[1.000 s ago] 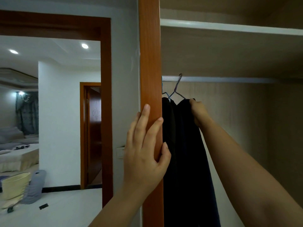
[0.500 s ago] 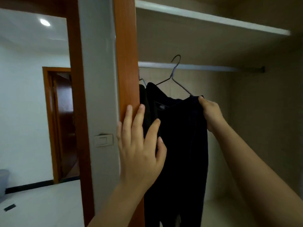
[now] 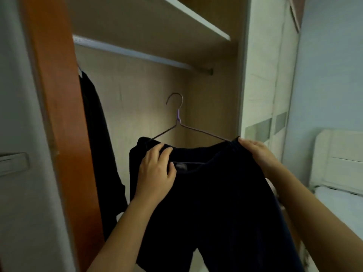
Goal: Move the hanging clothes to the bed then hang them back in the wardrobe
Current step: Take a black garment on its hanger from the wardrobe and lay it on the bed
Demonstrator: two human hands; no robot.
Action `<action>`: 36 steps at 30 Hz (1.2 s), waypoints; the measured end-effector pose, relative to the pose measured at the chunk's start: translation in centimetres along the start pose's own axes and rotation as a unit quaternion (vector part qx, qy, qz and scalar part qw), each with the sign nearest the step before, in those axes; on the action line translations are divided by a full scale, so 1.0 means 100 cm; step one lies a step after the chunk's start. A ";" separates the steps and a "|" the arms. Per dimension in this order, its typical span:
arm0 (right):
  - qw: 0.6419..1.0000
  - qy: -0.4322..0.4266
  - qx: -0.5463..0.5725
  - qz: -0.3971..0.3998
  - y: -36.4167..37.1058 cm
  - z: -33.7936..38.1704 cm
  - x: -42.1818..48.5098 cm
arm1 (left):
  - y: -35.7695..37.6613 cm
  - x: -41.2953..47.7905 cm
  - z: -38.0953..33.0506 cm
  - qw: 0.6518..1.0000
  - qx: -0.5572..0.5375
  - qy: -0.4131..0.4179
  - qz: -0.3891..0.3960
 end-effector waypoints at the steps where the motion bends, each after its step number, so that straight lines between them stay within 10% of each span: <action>1: 1.000 0.008 0.000 -0.004 -0.005 0.000 -0.012 | 0.004 0.004 0.002 1.000 -0.001 -0.003 0.008; 19: 0.965 0.108 -0.038 -0.235 -0.088 0.010 -0.217 | 0.088 0.007 -0.030 0.951 -0.224 0.045 0.209; 29: 0.797 0.393 -0.368 -0.276 -0.067 0.000 -0.394 | 0.140 -0.083 -0.133 0.855 -0.404 0.079 0.315; 36: 0.715 0.426 -0.394 -0.391 -0.034 0.022 -0.566 | 0.105 -0.157 -0.254 0.816 -0.407 0.192 0.363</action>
Point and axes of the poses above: each hand's wrist, its own x-axis towards the middle knuckle, its own y-axis out of the palm, z = x × y, the point moved 6 cm from there along x, towards the middle knuckle, and after that the axes turned 15 degrees about z, right-handed, at the moved point
